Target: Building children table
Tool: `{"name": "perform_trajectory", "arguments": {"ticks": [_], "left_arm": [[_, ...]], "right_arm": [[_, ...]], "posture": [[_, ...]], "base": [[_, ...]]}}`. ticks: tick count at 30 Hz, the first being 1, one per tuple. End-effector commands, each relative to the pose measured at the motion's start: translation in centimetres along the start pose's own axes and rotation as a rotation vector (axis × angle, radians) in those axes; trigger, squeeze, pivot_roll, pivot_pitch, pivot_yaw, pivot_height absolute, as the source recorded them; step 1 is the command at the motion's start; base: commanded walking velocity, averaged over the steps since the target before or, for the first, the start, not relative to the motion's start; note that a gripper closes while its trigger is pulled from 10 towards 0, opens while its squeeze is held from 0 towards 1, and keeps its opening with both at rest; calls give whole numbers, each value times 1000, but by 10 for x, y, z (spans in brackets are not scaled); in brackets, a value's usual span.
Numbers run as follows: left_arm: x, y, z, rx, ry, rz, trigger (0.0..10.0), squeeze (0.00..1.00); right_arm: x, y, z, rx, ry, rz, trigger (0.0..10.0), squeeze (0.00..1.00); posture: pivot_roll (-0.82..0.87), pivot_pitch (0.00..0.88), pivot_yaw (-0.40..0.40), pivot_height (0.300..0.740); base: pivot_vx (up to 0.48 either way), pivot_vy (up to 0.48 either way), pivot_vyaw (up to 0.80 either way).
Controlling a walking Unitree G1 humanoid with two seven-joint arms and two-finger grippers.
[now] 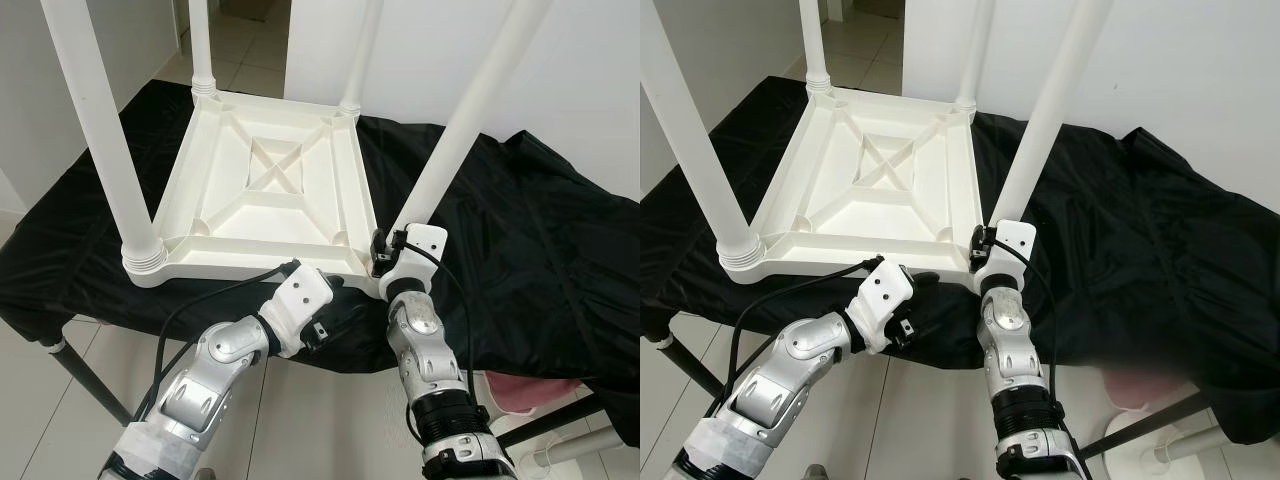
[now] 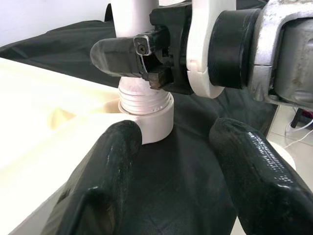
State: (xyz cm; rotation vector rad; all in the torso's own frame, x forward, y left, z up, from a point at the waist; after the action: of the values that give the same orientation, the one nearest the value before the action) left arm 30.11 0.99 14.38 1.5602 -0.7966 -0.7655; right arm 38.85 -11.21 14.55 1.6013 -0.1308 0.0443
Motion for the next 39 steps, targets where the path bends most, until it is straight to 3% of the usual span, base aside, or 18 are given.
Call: {"name": "perform_trajectory", "arguments": {"ticks": [1, 2, 4, 5, 12, 16, 20, 21, 31, 36, 39], "left_arm": [[-1, -1, 2, 8, -6, -8, 10000, 0], [-2, -1, 2, 7, -4, -7, 10000, 0], [-2, -1, 2, 7, -2, -7, 10000, 0], [-3, -1, 2, 5, -1, -7, 10000, 0], [-5, -2, 4, 0, 1, -9, 10000, 0], [-6, -3, 4, -6, 10, -10, 10000, 0], [-6, -4, 4, -8, 13, -11, 10000, 0], [-7, -4, 4, -7, 14, -13, 10000, 0], [-7, -5, 3, -4, 15, -16, 10000, 0], [-7, -4, 1, 0, 13, -17, 10000, 0], [-5, -3, 0, 3, 10, -14, 10000, 0]], "right_arm": [[-7, -8, 0, 30, 47, -10, 10000, 0], [-9, -5, -2, 36, 80, 9, 10000, 188], [-12, -2, -4, 44, 100, 20, 10000, 188], [-15, 0, -4, 47, 123, 35, 10000, 1000], [-20, -1, 4, 31, 154, 49, 10000, 1000], [-22, -2, 23, -16, 213, 78, 10000, 1000], [-22, -4, 33, -35, 264, 81, 10000, 1000], [-23, -6, 35, -51, 305, 84, 10000, 0], [-21, -11, 38, -90, 425, 78, 10000, 0], [-16, -15, 32, -61, 537, 48, 10000, 0], [-9, -12, 24, -94, 619, 53, 10000, 0]], "posture": [[74, 56, -105, 740], [73, 60, -106, 740], [73, 60, -106, 740], [76, 63, -112, 740], [74, 70, -118, 740], [73, 72, -128, 740], [73, 72, -127, 740], [72, 71, -125, 740], [71, 66, -122, 740], [68, 56, -122, 740], [70, 46, -120, 740]], "base": [[0, 0, 0], [0, 0, 0], [0, 0, 0], [0, 0, 0], [0, 0, 0], [0, 0, 0], [0, 0, 0], [0, 0, 0], [0, 0, 0], [0, 0, 0], [0, 0, 0]]}}
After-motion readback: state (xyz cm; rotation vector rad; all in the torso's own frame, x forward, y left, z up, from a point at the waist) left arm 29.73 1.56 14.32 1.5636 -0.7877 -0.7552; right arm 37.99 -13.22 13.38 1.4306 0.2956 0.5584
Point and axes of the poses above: a point about 5 cm out from each wrist's last joint towards the gripper, its own x axis pointing out of the wrist towards the gripper, its own y axis along the axis of the wrist's last joint, z = x × y, the point moved 6 cm from there along x, pointing out of the wrist towards the gripper, and after that the axes turned 8 degrees about -x, right-handed, at the moved point
